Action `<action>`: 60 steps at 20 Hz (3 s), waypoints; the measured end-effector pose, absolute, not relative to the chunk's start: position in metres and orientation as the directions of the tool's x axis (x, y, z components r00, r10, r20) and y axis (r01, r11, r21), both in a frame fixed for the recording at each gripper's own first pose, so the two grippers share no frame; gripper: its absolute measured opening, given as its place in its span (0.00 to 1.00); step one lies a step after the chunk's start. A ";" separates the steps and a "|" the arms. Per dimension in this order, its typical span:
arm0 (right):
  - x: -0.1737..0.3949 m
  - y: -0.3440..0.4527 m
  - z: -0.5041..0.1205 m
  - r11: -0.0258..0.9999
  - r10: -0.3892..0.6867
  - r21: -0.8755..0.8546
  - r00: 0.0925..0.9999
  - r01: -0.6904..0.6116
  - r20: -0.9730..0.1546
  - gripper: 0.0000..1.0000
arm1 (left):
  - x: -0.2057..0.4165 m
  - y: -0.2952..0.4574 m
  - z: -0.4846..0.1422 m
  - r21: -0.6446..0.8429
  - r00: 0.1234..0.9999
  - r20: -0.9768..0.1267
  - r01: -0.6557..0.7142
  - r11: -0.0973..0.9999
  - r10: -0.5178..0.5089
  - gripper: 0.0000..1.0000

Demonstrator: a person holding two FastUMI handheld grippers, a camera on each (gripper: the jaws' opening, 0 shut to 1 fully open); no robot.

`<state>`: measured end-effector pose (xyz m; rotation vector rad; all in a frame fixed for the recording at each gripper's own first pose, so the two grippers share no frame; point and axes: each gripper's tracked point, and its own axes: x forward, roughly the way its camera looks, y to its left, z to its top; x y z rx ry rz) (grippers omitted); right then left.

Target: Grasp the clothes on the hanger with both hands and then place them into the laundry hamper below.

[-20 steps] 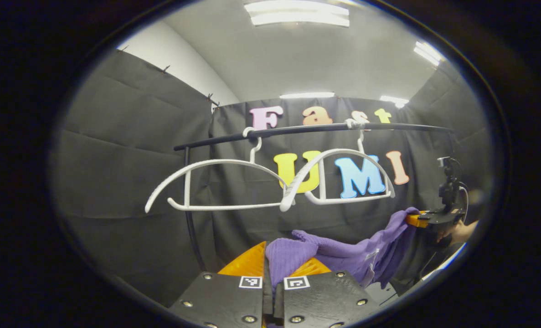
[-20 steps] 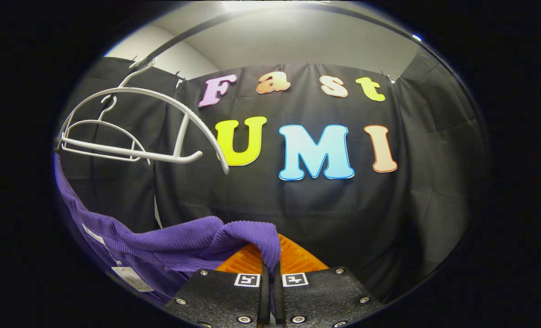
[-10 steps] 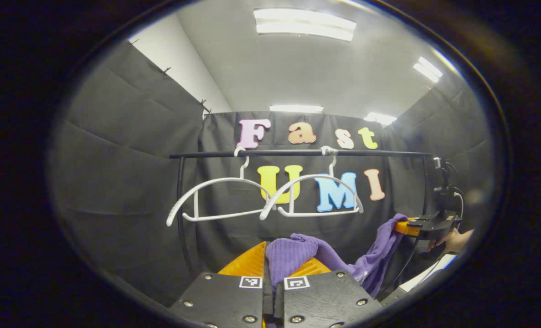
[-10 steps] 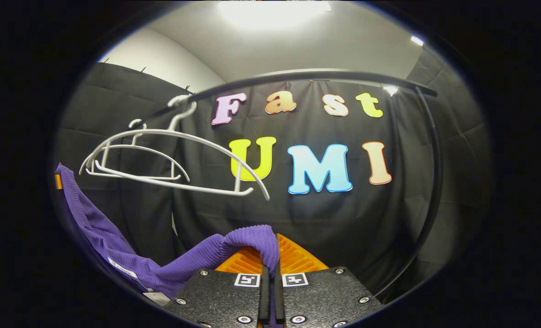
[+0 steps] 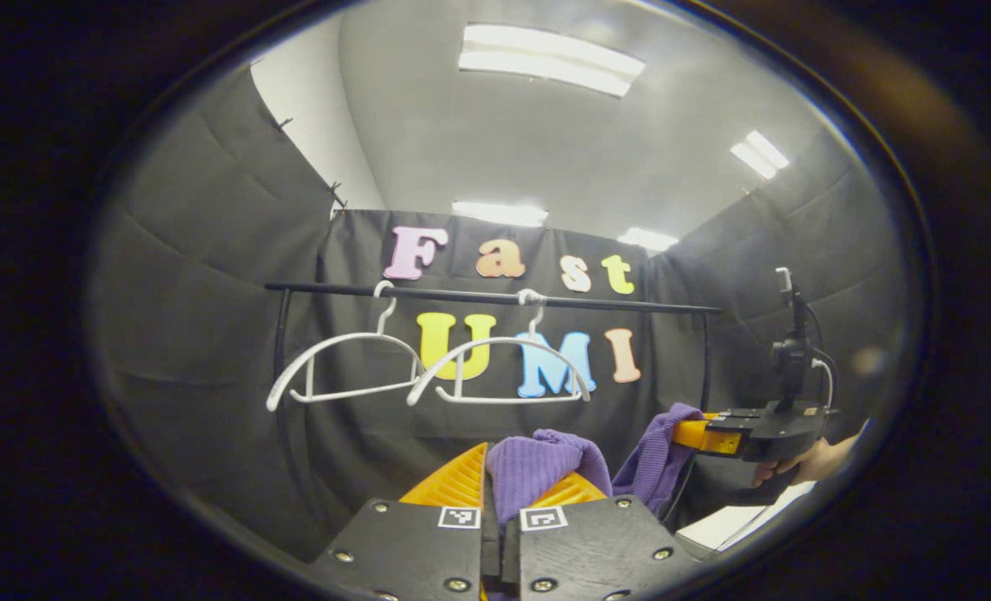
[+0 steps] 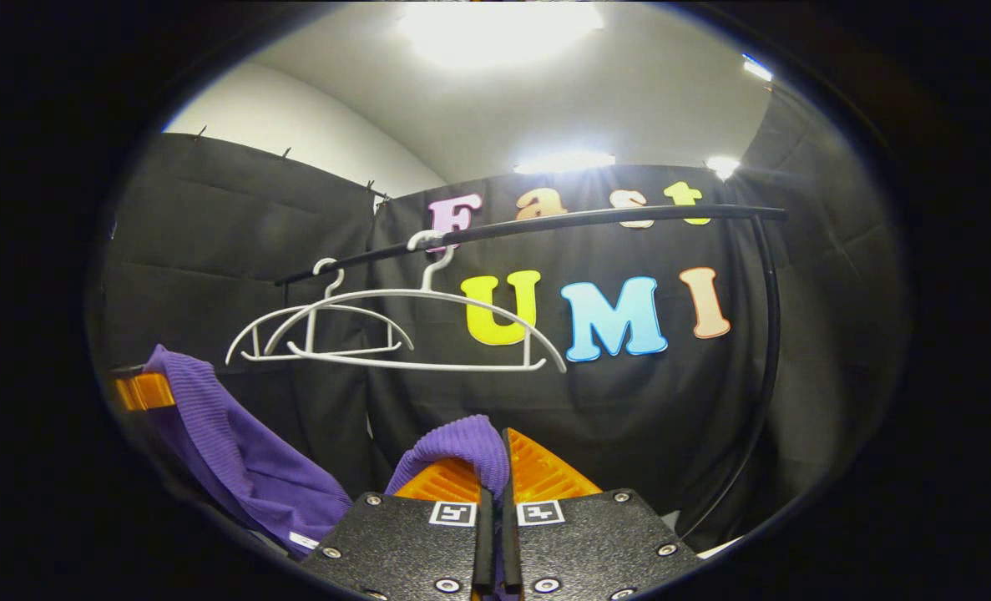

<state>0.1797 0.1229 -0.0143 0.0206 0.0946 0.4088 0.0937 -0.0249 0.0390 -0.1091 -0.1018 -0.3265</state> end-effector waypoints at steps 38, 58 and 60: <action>0.032 0.136 -0.317 0.904 0.294 -0.024 0.664 -0.426 -0.688 0.04 | 0.086 -0.090 -0.341 -0.100 0.751 -0.604 0.260 0.960 -0.266 0.05; 0.007 0.127 -0.261 0.917 0.284 -0.040 0.719 -0.398 -0.634 0.95 | 0.075 -0.025 -0.242 -0.036 0.849 -0.497 0.186 0.982 -0.179 0.89; 0.016 0.122 -0.231 0.925 0.283 -0.050 0.772 -0.377 -0.569 0.95 | 0.083 -0.023 -0.207 -0.042 0.881 -0.438 0.176 0.983 -0.177 1.00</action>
